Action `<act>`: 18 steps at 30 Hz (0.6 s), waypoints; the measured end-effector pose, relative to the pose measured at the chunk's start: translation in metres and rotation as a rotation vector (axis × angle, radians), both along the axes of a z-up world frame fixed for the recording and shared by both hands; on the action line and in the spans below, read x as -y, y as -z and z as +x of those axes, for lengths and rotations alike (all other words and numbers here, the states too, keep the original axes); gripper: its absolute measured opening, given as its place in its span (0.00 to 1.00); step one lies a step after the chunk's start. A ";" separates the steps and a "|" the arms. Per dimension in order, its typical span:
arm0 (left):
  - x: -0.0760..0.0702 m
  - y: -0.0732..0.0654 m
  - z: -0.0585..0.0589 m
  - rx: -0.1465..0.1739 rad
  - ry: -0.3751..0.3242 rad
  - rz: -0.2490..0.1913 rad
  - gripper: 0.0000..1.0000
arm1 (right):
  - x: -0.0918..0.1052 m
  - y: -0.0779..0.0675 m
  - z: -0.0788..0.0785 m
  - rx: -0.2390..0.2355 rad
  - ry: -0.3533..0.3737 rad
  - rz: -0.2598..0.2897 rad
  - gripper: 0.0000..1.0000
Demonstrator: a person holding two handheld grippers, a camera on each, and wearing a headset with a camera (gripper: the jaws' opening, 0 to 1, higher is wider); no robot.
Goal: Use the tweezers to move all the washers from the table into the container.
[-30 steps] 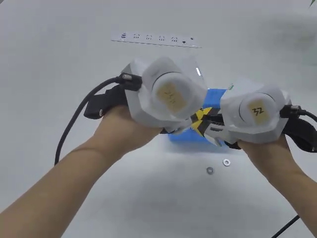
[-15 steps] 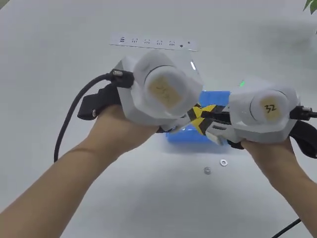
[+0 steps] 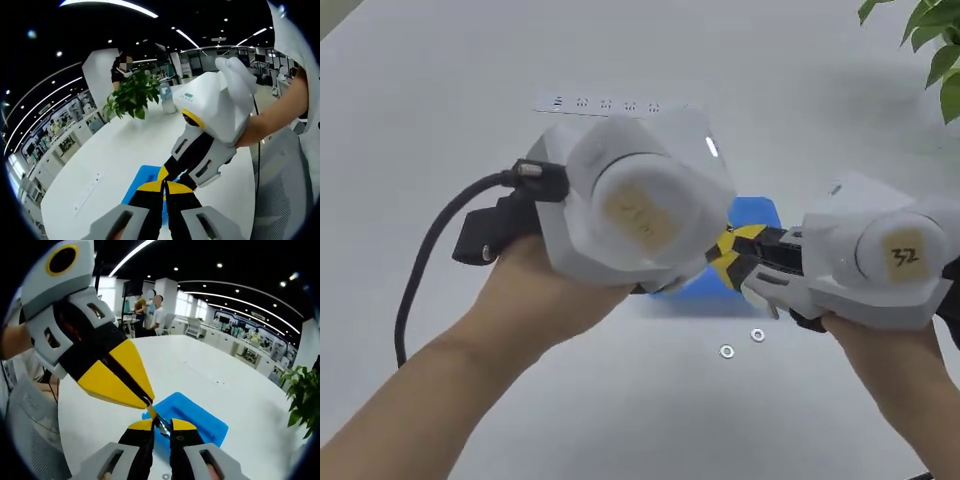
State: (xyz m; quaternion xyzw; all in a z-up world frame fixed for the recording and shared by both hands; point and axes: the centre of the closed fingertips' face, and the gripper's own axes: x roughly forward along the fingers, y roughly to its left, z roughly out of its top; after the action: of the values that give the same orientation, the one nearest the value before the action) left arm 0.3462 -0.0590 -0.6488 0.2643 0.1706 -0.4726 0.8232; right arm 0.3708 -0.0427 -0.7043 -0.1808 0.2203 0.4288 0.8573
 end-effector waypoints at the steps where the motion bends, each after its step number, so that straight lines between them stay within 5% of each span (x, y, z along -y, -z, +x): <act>1: 0.001 -0.001 -0.002 0.000 0.003 -0.001 0.00 | 0.001 -0.001 -0.002 0.001 0.001 0.000 0.08; 18: 0.018 0.023 -0.031 -0.074 0.060 0.013 0.00 | 0.016 0.025 -0.036 -0.088 0.032 0.009 0.08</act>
State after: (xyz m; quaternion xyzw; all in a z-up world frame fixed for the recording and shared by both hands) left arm 0.3153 -0.0765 -0.6714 0.2572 0.1961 -0.5053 0.8001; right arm 0.3350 -0.0589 -0.7288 -0.1541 0.2588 0.4235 0.8543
